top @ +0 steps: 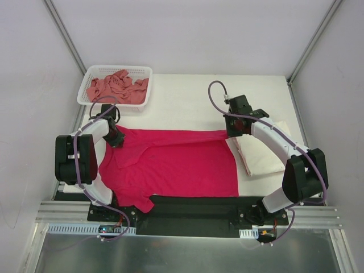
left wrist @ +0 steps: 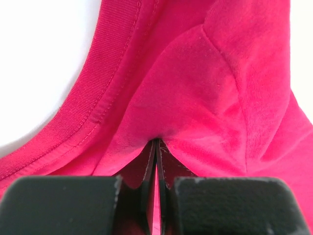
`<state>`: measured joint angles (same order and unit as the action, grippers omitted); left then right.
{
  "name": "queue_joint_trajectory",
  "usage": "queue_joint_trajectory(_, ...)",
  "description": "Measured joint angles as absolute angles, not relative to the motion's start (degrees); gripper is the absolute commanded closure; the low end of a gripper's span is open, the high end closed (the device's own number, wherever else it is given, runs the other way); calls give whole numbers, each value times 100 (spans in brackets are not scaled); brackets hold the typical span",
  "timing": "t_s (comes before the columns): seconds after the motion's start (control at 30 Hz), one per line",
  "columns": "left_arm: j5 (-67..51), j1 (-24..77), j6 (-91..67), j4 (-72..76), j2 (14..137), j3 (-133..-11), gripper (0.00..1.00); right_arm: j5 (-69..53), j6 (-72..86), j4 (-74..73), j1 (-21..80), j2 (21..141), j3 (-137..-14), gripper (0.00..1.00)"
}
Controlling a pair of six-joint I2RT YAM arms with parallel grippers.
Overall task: Fold and stack the t-shirts
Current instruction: Fold the tshirt
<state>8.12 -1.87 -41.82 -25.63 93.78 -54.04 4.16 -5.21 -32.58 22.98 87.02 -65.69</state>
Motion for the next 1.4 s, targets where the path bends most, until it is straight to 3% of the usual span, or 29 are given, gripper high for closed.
queue_joint_trajectory(0.4,1151,-834,-3813,-2928,9524,-5655,100,386,-397,-3273,2679,9028,-6840,88)
queue_joint_trajectory(0.53,1201,-832,-3726,-2993,9524,-5695,92,384,-338,-3275,2849,9028,-6840,84)
queue_joint_trajectory(0.83,1229,-834,-3671,-3037,9494,-5695,89,384,-45,-3258,3081,9028,-6626,82)
queue_joint_trajectory(0.93,1249,-834,-3658,-3041,9478,-5695,89,349,19,-3179,3129,9030,-6307,75)
queue_joint_trajectory(1.03,1264,-834,-3656,-3048,9478,-5697,89,309,89,-3170,3223,9043,-6014,55)
queue_joint_trajectory(1.07,1267,-834,-3658,-3048,9478,-5695,89,309,121,-3181,3256,9043,-5922,40)
queue_joint_trajectory(1.4,1391,-834,-3656,-3052,9478,-5697,90,388,158,-3312,3308,8641,-5802,34)
